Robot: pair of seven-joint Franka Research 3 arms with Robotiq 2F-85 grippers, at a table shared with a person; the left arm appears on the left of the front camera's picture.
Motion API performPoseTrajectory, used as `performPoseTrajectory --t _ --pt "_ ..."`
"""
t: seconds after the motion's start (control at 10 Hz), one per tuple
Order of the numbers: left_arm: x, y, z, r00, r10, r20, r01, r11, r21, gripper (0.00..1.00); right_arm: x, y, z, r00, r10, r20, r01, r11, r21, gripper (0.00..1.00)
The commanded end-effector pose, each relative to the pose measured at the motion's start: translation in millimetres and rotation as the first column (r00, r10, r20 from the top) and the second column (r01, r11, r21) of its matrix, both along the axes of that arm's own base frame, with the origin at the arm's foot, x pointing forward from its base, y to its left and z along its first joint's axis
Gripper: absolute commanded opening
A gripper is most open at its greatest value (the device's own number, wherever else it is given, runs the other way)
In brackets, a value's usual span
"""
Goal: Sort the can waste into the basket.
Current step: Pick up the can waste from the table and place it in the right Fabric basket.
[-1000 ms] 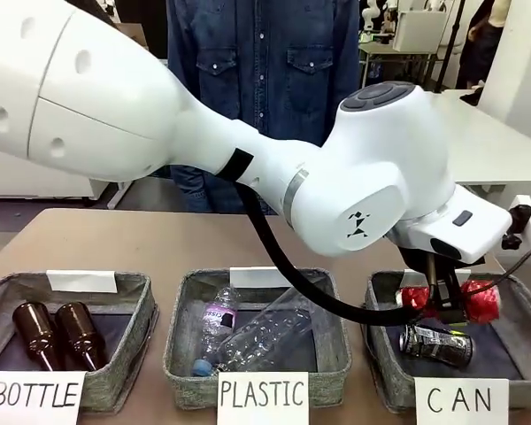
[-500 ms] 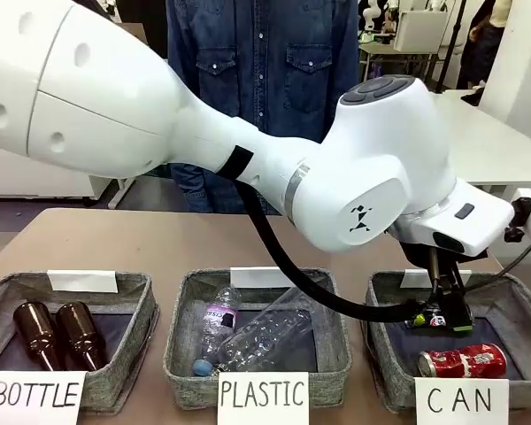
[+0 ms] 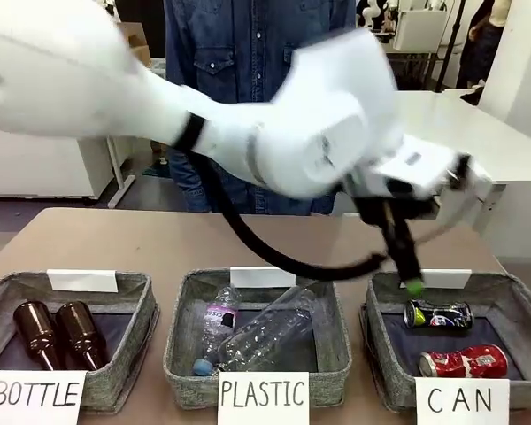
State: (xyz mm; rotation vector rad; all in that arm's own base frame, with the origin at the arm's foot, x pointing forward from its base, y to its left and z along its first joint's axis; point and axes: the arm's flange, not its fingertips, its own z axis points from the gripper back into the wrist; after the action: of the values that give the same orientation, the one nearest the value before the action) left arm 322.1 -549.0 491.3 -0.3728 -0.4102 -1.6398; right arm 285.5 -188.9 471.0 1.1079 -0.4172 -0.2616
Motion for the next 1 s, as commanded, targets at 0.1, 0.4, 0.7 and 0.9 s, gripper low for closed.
performPoseTrajectory --t 0.1,0.4,0.7,0.9 --pt "55 174 33 0.941 0.288 -0.177 -0.293 0.956 0.000 1.00 37 81 27 0.981 0.187 0.051 -0.183 0.980 -0.080 1.00" --pt "55 309 35 0.696 0.586 -0.415 -0.598 0.793 0.117 1.00 52 177 48 0.917 0.395 0.064 -0.384 0.914 -0.129 1.00" --pt "66 428 1 0.391 0.649 -0.652 -0.729 0.651 0.211 1.00 47 230 64 0.876 0.477 0.067 -0.470 0.877 -0.106 1.00" --pt "68 481 -25 0.272 0.556 -0.785 -0.752 0.632 0.187 1.00 46 238 80 0.904 0.428 0.018 -0.427 0.904 -0.032 1.00"
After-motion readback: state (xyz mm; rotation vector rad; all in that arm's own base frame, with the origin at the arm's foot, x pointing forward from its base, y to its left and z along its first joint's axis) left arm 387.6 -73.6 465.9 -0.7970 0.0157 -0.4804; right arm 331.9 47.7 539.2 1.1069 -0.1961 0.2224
